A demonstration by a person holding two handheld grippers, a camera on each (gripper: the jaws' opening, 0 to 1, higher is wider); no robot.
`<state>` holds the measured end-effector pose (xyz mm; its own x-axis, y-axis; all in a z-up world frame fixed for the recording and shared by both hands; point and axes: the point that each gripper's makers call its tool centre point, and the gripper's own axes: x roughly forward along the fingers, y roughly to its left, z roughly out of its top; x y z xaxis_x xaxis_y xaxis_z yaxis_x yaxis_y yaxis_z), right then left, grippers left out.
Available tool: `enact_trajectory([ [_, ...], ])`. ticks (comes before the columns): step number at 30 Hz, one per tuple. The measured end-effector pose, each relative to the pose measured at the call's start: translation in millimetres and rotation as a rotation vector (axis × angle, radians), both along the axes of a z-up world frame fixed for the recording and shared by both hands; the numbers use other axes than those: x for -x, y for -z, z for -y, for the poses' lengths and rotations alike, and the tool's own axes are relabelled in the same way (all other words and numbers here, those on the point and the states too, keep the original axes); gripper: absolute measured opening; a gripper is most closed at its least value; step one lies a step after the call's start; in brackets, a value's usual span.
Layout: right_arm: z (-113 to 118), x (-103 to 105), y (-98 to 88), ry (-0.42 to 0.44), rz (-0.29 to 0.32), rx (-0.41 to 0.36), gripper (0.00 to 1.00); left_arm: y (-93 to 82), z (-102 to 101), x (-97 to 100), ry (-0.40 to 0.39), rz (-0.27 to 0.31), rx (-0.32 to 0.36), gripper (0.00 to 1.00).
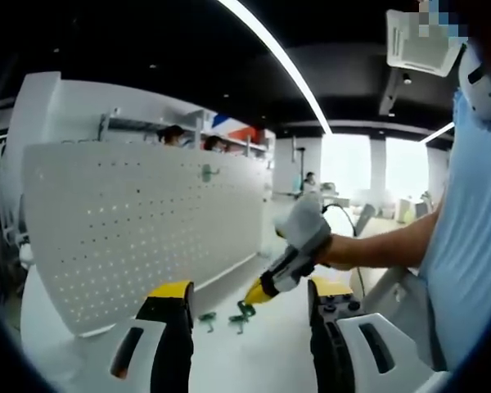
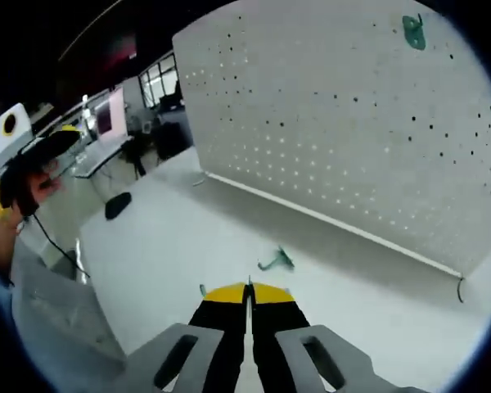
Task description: Insert the hook assembly into the mounting plate slot until the hook locks in place.
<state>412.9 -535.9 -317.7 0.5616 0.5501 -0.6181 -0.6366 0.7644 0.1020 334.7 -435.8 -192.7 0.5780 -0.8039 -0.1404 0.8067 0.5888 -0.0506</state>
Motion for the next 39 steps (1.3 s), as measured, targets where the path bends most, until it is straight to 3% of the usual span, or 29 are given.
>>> enact_trajectory([
  [18,-9.1,7.3,-67.8,-0.014,0.108,-0.106,0.0,-1.1,4.6,-1.9,0.019,0.016,-0.02,0.54],
  [21,-15.5,12.6,-78.1,-0.037,0.102,-0.155,0.0,-0.5,7.3,-0.9,0.043,0.018,-0.024,0.52],
  [30,-17.0,22.6,-93.5,-0.081,0.103,-0.19,0.0,-1.8,10.6,0.6,0.113,0.024,-0.017,0.49],
  [39,-21.4,38.5,-109.8,-0.177,0.091,-0.255,0.0,-5.3,23.0,11.4,0.233,0.043,-0.011,0.44],
])
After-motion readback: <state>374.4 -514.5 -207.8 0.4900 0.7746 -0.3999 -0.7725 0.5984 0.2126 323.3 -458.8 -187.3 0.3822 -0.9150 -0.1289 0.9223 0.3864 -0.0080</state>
